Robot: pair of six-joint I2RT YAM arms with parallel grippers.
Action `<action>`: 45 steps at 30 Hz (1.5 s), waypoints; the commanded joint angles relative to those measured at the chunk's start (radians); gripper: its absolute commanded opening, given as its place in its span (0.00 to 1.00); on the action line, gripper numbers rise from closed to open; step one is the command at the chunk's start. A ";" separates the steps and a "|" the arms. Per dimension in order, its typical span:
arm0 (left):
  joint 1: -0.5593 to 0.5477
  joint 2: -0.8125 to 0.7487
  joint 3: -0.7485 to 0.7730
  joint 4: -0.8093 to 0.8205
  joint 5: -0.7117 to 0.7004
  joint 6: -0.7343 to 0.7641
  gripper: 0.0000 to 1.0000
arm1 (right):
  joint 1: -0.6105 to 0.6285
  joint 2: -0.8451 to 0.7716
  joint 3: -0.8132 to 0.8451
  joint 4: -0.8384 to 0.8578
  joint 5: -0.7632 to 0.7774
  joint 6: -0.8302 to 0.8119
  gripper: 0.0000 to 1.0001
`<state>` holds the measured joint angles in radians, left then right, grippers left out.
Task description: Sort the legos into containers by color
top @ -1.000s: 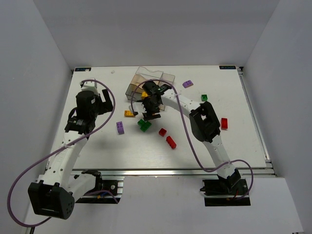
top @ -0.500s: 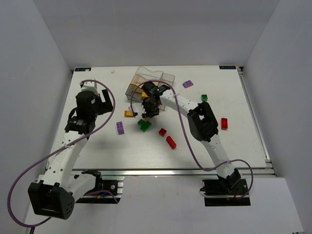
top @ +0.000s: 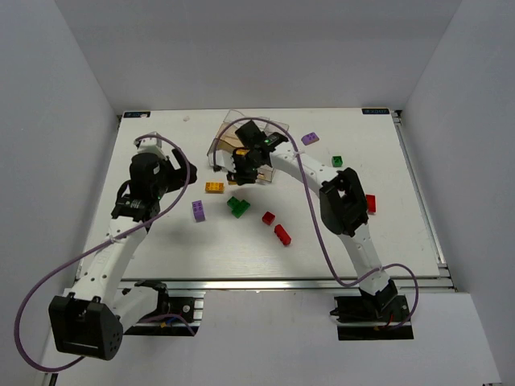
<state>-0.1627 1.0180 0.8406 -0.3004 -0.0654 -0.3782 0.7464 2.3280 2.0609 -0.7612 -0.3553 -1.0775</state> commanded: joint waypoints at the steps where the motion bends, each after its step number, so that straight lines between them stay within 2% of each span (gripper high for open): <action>1: 0.003 0.040 0.017 0.046 0.148 -0.160 0.97 | -0.007 -0.147 0.038 0.180 -0.051 0.256 0.09; 4: 0.003 0.114 0.077 -0.028 0.150 -0.286 0.95 | -0.019 -0.151 0.025 0.295 0.007 0.387 0.10; 8: 0.003 0.171 0.135 -0.138 0.151 -0.457 0.96 | -0.036 -0.141 0.028 0.391 0.067 0.471 0.14; 12: 0.003 0.165 0.100 -0.134 0.179 -0.618 0.96 | -0.058 -0.079 0.090 0.444 0.119 0.508 0.16; 17: 0.003 0.189 0.072 -0.095 0.245 -0.778 0.96 | -0.073 -0.035 0.088 0.503 0.144 0.519 0.21; 24: 0.003 0.313 0.061 -0.028 0.418 -0.852 0.96 | -0.088 0.021 0.097 0.517 0.124 0.516 0.37; 29: 0.003 0.332 0.066 -0.032 0.401 -0.875 0.95 | -0.094 0.039 0.090 0.511 0.104 0.507 0.58; 34: 0.003 0.352 0.075 -0.068 0.386 -0.877 0.96 | -0.091 0.039 0.081 0.504 0.075 0.505 0.68; 38: -0.006 0.384 0.089 -0.086 0.378 -0.877 0.95 | -0.094 0.008 0.081 0.508 0.088 0.521 0.69; 41: -0.006 0.433 0.117 -0.106 0.380 -0.875 0.94 | -0.119 -0.088 0.019 0.557 0.076 0.574 0.61; 42: -0.006 0.445 0.133 -0.115 0.380 -0.875 0.92 | -0.124 -0.119 -0.014 0.565 0.059 0.653 0.53; 43: -0.015 0.473 0.147 -0.120 0.374 -0.874 0.90 | -0.155 -0.146 -0.031 0.563 0.037 0.698 0.23; 44: -0.015 0.488 0.161 -0.137 0.362 -0.866 0.88 | -0.163 -0.216 -0.048 0.560 0.006 0.740 0.08; 45: -0.015 0.504 0.181 -0.146 0.358 -0.858 0.81 | -0.176 -0.258 -0.077 0.560 -0.069 0.811 0.00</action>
<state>-0.1692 1.5032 0.9585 -0.4080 0.3107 -1.2484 0.6277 2.2715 2.0090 -0.2661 -0.3023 -0.4496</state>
